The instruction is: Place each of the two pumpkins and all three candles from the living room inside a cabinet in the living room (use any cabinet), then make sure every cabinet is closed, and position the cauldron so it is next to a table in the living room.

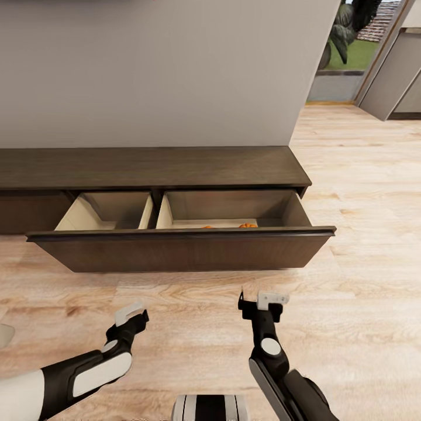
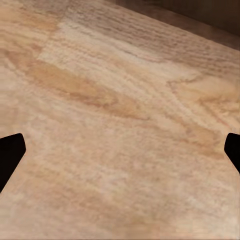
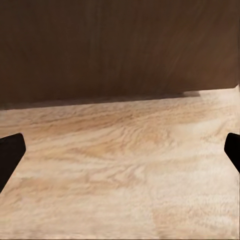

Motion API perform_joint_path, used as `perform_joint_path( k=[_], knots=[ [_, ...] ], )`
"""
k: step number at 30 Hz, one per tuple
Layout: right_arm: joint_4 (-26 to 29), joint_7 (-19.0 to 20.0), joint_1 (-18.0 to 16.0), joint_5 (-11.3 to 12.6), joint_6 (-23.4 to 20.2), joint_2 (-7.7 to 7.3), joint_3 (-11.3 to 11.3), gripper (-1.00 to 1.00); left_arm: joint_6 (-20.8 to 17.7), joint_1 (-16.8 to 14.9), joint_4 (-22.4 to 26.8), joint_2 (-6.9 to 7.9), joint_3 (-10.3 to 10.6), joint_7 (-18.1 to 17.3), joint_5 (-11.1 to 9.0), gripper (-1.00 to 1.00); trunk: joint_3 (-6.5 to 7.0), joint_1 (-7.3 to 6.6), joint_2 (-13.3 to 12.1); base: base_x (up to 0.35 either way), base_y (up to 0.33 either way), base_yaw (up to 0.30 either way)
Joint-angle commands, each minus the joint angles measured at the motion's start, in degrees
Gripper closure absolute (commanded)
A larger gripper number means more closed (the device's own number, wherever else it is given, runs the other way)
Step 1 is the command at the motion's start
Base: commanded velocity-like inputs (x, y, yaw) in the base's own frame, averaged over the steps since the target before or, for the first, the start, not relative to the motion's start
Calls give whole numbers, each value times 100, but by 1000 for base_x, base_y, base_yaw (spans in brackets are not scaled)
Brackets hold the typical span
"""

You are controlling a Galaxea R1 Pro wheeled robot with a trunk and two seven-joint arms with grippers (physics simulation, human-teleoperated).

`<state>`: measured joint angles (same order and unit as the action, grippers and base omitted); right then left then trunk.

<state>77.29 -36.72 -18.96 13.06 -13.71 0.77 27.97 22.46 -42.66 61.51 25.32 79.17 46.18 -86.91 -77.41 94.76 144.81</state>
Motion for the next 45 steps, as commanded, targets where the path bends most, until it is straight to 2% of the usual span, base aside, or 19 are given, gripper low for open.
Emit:
perform_joint_path(
  k=[1, 3, 6, 7, 9, 10, 12, 18, 21, 38, 45],
  knots=[
    [-151, -27, -7, -48, 11, 8, 19, -100, 25, -8, -100, 7, -48, -170, -33, -100, -5, -2, 3, 0, 0, 0],
    [-559, -10, -13, -374, 321, 36, 31, -100, 33, -11, -227, 14, -122, -433, -41, -100, -5, -2, 3, 0, 0, 0],
    [-909, -5, -28, -655, 782, 70, 32, -100, 39, -10, -262, 16, -135, -507, -32, -100, -5, -2, 3, 0, 0, 0],
    [-1429, 2, -59, -821, 1275, 111, 33, -100, 51, -9, -274, 16, -132, -541, -23, -100, -5, -2, 3, 0, 0, 0],
    [-1654, 1, -73, -868, 1468, 120, 40, -100, 54, -9, -278, 17, -126, -551, -20, -100, -5, -2, 3, 0, 0, 0],
    [-1754, -1, -80, -904, 1915, 124, 56, -100, 56, -9, -280, 17, -123, -552, -19, -100, -5, -2, 3, 0, 0, 0],
    [-1785, -5, -82, -944, 2212, 127, 87, -100, 56, -9, -280, 17, -114, -549, -22, -100, -5, -2, 3, 0, 0, 0],
    [-1779, -55, -82, -997, 2261, 133, 347, -100, 56, -12, -280, 17, -113, -549, -23, -100, -5, -2, 3, 0, 0, 7],
    [-1775, -55, -82, -998, 2270, 134, 396, -100, 56, -10, -280, 17, -113, -551, -20, -100, -5, -2, 3, 0, 0, 117],
    [-1770, -45, -82, -1005, 2415, 103, 404, -100, 56, -9, -280, 9, -11, -549, -15, -100, -5, -2, 3, 0, 0, 264],
    [-1804, -31, -82, -1008, 2594, 59, 342, -100, 56, -10, -272, -5, 105, -549, -9, -100, -5, -2, 3, 0, 0, 61]
  ],
)
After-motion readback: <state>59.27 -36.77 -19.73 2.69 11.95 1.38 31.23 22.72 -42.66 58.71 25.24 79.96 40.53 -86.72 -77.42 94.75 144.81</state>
